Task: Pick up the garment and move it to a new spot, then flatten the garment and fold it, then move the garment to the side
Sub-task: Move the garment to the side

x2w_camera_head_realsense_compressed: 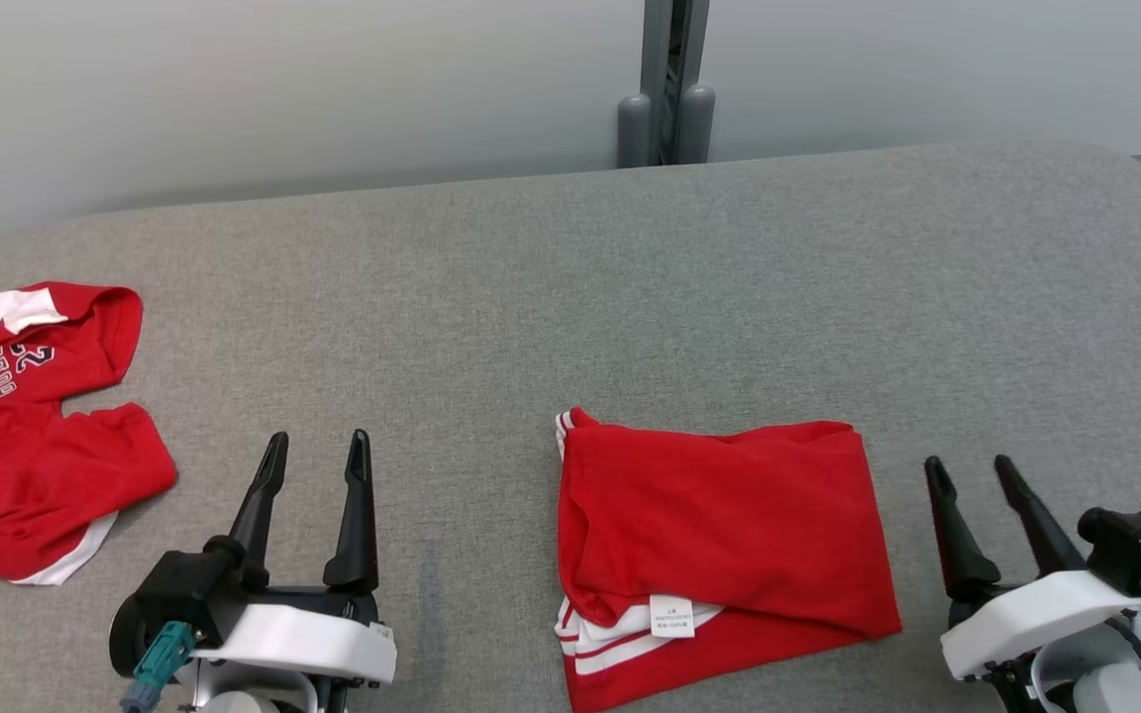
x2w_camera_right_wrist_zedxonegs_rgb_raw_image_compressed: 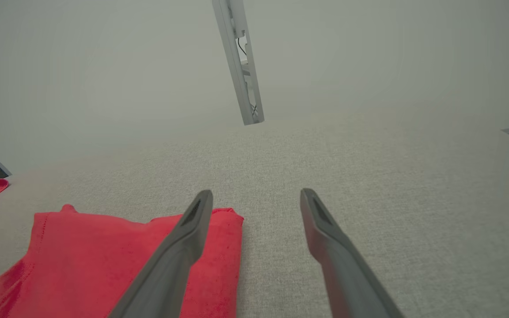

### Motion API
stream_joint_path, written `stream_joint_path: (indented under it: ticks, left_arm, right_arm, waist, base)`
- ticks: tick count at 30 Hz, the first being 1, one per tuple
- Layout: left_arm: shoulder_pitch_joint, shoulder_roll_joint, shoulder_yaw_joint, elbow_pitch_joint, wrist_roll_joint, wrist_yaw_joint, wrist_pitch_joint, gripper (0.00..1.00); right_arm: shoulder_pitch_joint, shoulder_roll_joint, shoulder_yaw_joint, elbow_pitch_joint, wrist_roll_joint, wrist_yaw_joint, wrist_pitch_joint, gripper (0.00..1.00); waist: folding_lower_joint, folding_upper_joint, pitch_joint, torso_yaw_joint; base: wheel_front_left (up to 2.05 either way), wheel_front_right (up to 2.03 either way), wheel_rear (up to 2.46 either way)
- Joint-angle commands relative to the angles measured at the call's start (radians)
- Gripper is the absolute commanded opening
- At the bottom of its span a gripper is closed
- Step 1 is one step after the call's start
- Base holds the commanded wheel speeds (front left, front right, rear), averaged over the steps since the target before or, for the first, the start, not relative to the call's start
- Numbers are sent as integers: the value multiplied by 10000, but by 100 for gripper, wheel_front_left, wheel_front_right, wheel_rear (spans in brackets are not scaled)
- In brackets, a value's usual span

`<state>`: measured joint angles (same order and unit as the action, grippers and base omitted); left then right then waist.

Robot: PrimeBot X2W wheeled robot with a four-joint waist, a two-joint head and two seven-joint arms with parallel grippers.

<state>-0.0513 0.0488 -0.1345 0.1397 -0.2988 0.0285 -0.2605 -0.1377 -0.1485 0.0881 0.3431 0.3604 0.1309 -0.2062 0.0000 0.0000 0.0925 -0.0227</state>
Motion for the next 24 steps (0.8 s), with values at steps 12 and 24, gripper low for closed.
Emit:
stream_joint_path:
  ticks: [12, 24]
  left_arm:
    - [-491, 41, -56, 111, 192, -161, -46, 100]
    - [-559, 37, -77, 219, 280, -223, -46, 100]
  right_arm:
    - [-785, -211, 1250, 1469, 2305, -4, 817, 100]
    - [-1260, -212, 2224, 2634, 3032, -4, 905, 100]
  waist:
    - [0, 0, 607, 397]
    - [0, 0, 669, 604]
  base:
    - [0, 0, 0]
    - [0, 0, 0]
